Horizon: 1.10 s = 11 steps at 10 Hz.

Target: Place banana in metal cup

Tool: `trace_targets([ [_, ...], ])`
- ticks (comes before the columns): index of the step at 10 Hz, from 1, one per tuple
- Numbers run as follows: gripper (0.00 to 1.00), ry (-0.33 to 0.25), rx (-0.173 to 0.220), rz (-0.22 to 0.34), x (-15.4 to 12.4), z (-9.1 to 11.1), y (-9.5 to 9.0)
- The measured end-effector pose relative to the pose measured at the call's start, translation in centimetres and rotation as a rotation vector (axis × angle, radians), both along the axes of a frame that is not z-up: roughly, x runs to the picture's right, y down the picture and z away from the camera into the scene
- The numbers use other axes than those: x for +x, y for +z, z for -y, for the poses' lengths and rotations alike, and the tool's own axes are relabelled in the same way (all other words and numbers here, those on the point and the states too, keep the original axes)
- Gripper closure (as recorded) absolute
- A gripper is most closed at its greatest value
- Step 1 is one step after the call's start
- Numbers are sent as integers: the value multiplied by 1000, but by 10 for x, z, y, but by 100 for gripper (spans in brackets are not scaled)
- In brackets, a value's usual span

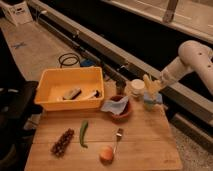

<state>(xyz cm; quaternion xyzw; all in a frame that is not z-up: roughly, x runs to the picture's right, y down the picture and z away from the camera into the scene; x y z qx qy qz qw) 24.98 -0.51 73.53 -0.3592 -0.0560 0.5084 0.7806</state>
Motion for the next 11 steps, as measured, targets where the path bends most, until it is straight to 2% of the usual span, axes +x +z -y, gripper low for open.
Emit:
trace_targets([
  [1, 100, 22, 37, 89, -21, 20, 2],
  [2, 100, 30, 59, 139, -31, 29, 1],
  [3, 100, 29, 60, 152, -33, 30, 0],
  [8, 100, 32, 69, 144, -32, 30, 2],
  [10, 100, 96, 119, 126, -32, 42, 10],
  [11, 100, 125, 148, 127, -42, 54, 21],
])
